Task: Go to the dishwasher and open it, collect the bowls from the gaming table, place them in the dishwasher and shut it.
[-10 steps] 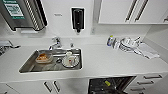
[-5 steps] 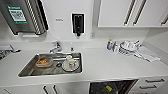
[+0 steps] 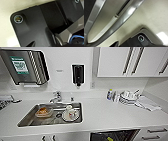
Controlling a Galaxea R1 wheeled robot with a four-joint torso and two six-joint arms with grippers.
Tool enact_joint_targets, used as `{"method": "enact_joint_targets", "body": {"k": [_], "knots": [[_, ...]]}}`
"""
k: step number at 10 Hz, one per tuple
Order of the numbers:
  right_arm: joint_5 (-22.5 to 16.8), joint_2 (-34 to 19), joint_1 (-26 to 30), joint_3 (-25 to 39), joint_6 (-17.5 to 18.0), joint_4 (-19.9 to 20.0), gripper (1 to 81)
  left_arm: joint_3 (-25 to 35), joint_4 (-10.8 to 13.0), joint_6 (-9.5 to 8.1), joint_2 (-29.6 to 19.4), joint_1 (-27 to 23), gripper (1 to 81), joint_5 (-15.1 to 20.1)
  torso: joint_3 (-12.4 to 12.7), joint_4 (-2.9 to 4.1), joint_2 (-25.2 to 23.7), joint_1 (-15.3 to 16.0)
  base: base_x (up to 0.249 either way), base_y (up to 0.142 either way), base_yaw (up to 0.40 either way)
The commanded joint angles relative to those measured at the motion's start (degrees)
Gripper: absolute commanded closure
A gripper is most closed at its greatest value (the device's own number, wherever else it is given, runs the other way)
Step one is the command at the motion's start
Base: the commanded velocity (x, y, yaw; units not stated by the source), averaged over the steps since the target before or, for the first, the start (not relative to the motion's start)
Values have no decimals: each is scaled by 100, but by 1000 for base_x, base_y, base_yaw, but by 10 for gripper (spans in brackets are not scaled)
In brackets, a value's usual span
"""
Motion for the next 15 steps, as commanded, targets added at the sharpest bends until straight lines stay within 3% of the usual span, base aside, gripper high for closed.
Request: {"method": "enact_joint_targets", "body": {"k": [1, 5, 8, 10, 12, 15], "knots": [[-107, -339, 615, -32, 450, 20, 10, 62, -58, -6, -33, -127, 10, 273, 0, 0, 20, -11, 0, 0, 0], [111, -287, 1132, -111, 913, 20, 10, 62, -225, -6, -146, -30, 10, 265, 2, 0, -122, 88, 0, 0, 0], [578, -365, 1414, 20, 1214, 3, 10, 62, -225, -6, -138, -4, 10, 265, 2, 0, -124, 88, 0, 0, 0], [1094, -706, 1546, 422, 1406, -23, 10, 62, -225, -6, -112, -4, 10, 265, 2, 0, -124, 88, 0, 0, 0], [1678, -1025, 1425, 821, 1540, -129, 10, 62, -225, -6, -94, -12, 10, 273, 2, 0, -124, 90, 0, 0, 0], [1660, -585, 687, 82, 1540, -912, 10, 53, -199, -6, -41, -30, 10, 273, 2, 0, -124, 90, 0, 0, 0]]}}
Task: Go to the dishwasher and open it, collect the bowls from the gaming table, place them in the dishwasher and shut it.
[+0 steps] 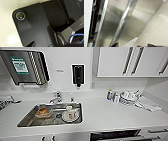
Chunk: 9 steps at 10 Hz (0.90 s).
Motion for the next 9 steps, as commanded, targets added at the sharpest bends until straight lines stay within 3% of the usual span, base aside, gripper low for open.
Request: {"method": "enact_joint_targets", "body": {"k": [1, 3, 5, 9], "knots": [[-59, 349, -419, -953, 71, -1000, 10, 27, -9, 3, 42, -165, 10, 276, 0, 0, 0, 0, 0, 0, 0], [-438, 806, -797, -1796, 62, -1740, 10, -245, -36, 3, 156, -200, 10, 259, 0, 0, 0, 0, 0, 0, 0], [-525, 1264, -1052, -2677, 71, -2284, 10, -588, -53, -6, 323, -200, 10, -110, 0, 0, 0, 0, 0, 0, 0], [-737, 1642, -1501, -3503, 71, -3383, 10, -1151, -80, -15, 605, -253, 10, -216, 4, 0, 0, 0, 0, 0, 0]]}}
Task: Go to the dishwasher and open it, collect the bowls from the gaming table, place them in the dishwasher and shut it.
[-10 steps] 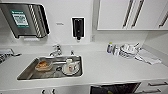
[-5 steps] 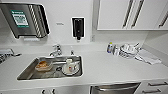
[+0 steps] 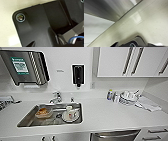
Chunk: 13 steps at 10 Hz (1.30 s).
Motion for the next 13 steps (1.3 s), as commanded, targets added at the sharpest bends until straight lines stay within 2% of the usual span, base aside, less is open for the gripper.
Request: {"method": "enact_joint_targets", "body": {"k": [1, 3, 5, 7, 8, 13], "knots": [[-175, 299, -305, -813, 29, -1295, 10, -109, -95, -12, 60, -249, 10, 136, 0, 0, 0, 0, 0, 0, 0], [-166, 580, -569, -1279, 29, -1681, 10, -240, -235, -12, -2, -319, 10, -207, 2, 0, -2, 0, 0, 0, 0], [-175, 966, -806, -1798, 12, -1989, 10, -442, -219, 5, -10, -372, 10, -225, 5, 0, -2, 0, 0, 0, 0], [-166, 1502, -982, -2396, -23, -2560, 10, -653, -192, 32, -115, -407, 10, -628, 5, 0, -2, 0, 0, 0, 0], [-149, 1704, -1079, -2633, -23, -2684, 10, -802, -200, 40, -125, -424, 10, -822, 5, 0, -2, 0, 0, 0, 0], [-114, 2320, -1395, -2872, -6, -2649, 10, -944, -262, 32, 42, -504, 10, -831, 5, 0, -2, 0, 0, 0, 0]]}}
